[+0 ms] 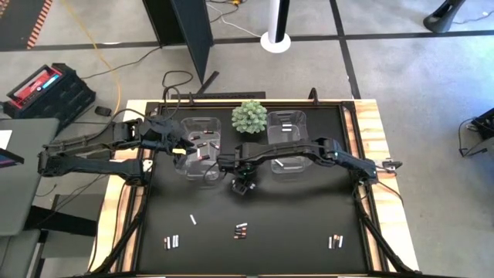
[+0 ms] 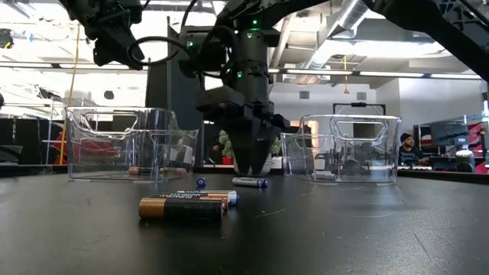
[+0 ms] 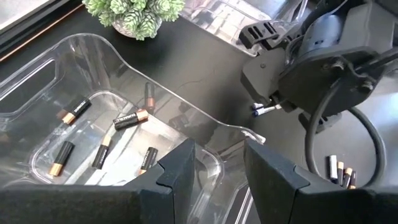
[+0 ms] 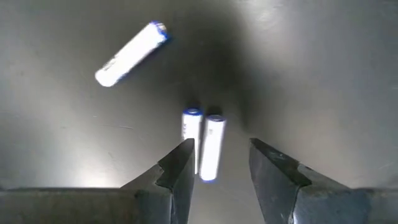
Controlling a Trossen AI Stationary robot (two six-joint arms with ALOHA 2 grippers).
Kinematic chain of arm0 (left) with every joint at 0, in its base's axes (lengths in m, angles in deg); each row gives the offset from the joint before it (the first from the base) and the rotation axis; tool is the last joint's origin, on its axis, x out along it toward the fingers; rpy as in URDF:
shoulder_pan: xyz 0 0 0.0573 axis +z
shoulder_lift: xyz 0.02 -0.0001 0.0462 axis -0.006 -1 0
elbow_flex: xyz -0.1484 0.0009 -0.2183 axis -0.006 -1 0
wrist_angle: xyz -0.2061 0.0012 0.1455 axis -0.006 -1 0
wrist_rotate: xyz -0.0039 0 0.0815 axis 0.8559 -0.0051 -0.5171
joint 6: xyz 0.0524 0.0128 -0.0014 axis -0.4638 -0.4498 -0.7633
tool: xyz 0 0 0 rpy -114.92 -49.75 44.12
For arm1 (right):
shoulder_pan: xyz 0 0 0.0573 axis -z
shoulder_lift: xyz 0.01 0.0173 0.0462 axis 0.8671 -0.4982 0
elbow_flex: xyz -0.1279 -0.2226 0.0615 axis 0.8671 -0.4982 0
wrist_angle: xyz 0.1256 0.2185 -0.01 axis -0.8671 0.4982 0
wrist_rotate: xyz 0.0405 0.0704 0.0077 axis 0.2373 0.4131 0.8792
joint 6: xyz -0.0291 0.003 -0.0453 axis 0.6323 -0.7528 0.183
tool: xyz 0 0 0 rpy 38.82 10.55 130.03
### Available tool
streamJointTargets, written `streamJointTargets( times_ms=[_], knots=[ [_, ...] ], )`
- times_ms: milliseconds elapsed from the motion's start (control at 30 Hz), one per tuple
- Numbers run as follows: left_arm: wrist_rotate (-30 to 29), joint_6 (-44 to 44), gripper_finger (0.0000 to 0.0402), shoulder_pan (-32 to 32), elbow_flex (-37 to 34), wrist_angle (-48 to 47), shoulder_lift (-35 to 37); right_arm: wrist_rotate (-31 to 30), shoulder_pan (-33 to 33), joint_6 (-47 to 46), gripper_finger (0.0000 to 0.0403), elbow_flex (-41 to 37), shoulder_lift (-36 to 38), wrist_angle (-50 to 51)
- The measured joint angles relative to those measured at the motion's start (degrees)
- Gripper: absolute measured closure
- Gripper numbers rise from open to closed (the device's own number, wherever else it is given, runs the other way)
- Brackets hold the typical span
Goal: Sort batteries
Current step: Put the white-blue battery into the right transparent bin
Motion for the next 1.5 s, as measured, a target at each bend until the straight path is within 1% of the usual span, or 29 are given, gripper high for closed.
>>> streamJointTargets(
  times_ms=[1267, 1367, 1500],
  knots=[
    [0.02, 1.31, 0.0269, 0.02, 0.00, 0.00, 0.00, -1.27, -0.11, 2.30, 0.0235, -0.01, -0.74, -2.15],
    [0.02, 1.32, 0.0269, 0.02, 0.00, 0.00, 0.00, -1.30, -0.09, 2.37, 0.0235, -1.66, -0.55, -3.42],
    [0.02, 1.43, 0.0269, 0.01, 0.00, 0.00, 0.01, -1.55, -0.24, 2.41, 0.0235, -2.18, -0.82, -1.91]
  ],
)
